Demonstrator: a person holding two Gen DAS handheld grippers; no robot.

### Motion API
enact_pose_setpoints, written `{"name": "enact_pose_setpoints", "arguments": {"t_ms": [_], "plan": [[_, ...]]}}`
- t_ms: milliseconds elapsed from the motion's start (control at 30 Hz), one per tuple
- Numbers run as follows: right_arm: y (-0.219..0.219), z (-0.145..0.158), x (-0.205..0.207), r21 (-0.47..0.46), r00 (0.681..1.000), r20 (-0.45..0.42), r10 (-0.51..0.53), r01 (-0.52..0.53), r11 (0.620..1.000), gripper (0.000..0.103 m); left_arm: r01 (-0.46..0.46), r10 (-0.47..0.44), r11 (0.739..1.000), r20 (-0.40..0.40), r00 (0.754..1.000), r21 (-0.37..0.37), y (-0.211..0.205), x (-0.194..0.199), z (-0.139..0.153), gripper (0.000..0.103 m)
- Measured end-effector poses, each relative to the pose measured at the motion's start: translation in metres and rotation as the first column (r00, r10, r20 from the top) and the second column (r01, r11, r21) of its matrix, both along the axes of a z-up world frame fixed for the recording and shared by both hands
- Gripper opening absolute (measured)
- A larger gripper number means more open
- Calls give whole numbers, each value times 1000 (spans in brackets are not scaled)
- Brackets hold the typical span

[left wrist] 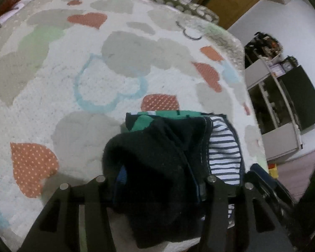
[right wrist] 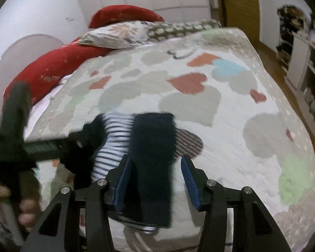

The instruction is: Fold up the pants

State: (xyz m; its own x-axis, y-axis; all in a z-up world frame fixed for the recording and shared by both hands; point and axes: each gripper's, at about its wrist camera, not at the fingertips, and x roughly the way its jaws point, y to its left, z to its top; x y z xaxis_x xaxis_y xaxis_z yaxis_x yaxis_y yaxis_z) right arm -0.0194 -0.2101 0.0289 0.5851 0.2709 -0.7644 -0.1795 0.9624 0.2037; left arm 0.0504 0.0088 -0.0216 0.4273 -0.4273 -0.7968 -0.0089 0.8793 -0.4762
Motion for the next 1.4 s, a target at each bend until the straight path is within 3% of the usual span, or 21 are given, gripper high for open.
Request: {"name": "enact_pose_setpoints", "arguments": {"t_ms": [33,167,200,367,467,500,567,633,667,700,767,800,933,1067,1133,1200,1300,1400], "plan": [[-7,-2,2,24,1000,-12,-7,7,1000,55,10,-10,1000,6,1000,-30,3,-3,6,49],[-31,-4,6,203,999,-32,-7,13,979,76,32,-17,984,90,996,-173,29,-19,25,74],[-35,-6,9,245,999,-39,-3,13,969,80,25,-6,980,98,995,-197,36,-22,24,76],[-33,-28,33,336,992,-117,55,-13,942,83,1,9,932,24,1000,-363,60,-22,-5,84],[-28,-47,49,413,981,-170,94,-16,911,83,97,-101,909,10,995,-405,41,-14,-18,86],[-26,-54,54,442,978,-182,100,-9,897,83,142,-152,906,8,988,-399,26,-11,-22,87],[-21,-60,61,489,979,-173,112,-14,872,83,175,-177,923,24,984,-344,8,-9,-21,96],[-16,-62,67,516,973,-179,143,-31,856,73,181,-179,939,35,983,-292,-5,-8,-16,95],[-13,-64,68,536,968,-193,161,-33,843,52,176,-172,939,40,984,-296,-6,-8,-14,88],[-12,-64,69,557,963,-206,176,-33,830,44,172,-167,935,44,985,-311,-4,-8,-10,83],[-10,-60,68,571,961,-206,183,-34,820,38,172,-166,925,48,985,-338,2,-7,-4,65],[-9,-53,69,566,963,-196,187,-45,823,37,164,-156,924,49,986,-347,6,-4,1,64],[-4,-22,81,564,973,-132,190,-84,822,37,153,-137,935,74,988,-320,13,17,23,64],[9,7,111,506,982,-73,176,-116,855,37,136,-121,969,82,989,-207,7,55,39,64],[10,9,126,473,985,-66,160,-110,874,40,84,-80,990,40,996,-115,6,73,34,69],[13,0,145,399,989,-82,122,-80,914,53,42,-43,997,-12,999,-60,6,87,21,69],[6,-20,163,255,990,-143,9,28,967,59,28,-33,990,-34,999,-135,20,75,15,69],[-13,-15,151,279,992,-125,-35,69,958,59,16,-15,993,14,1000,-117,32,51,24,69]]}}
